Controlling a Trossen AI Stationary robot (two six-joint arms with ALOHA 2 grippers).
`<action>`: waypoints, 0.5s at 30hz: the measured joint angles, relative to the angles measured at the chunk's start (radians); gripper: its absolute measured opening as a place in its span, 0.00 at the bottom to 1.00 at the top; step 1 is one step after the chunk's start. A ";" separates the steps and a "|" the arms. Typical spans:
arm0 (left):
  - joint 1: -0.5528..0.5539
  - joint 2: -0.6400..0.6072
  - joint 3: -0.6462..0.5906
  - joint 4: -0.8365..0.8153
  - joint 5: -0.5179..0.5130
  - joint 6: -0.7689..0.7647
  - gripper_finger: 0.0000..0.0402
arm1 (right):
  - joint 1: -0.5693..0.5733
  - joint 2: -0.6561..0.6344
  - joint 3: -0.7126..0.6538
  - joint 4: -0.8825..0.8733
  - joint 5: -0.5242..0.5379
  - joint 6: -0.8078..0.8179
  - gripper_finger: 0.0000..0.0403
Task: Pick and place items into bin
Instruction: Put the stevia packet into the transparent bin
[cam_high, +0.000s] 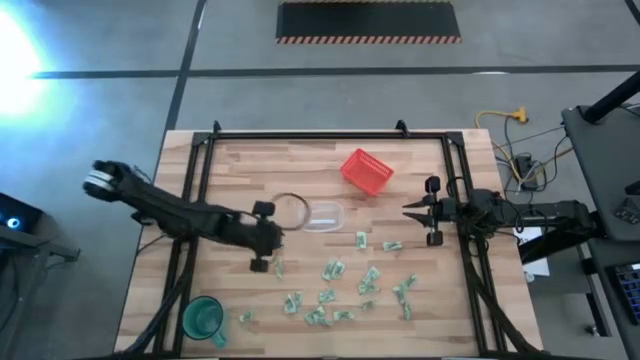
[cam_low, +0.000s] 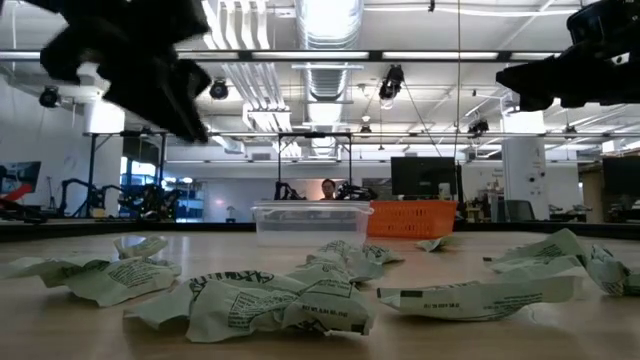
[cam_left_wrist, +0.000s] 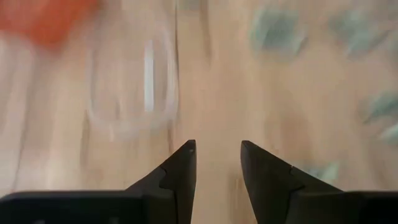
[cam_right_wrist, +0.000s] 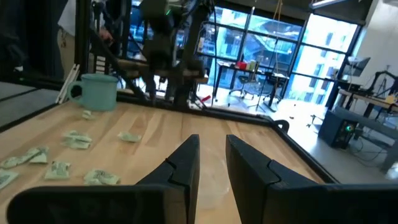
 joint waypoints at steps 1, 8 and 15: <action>-0.010 0.048 0.037 -0.041 -0.012 -0.026 0.27 | 0.000 0.000 0.000 0.006 0.000 0.000 0.17; -0.060 0.259 0.170 -0.088 0.009 -0.098 0.27 | 0.000 0.002 0.000 0.021 0.001 0.017 0.17; -0.063 0.284 0.169 -0.133 0.018 -0.249 0.27 | 0.000 0.002 0.000 0.020 -0.007 0.053 0.24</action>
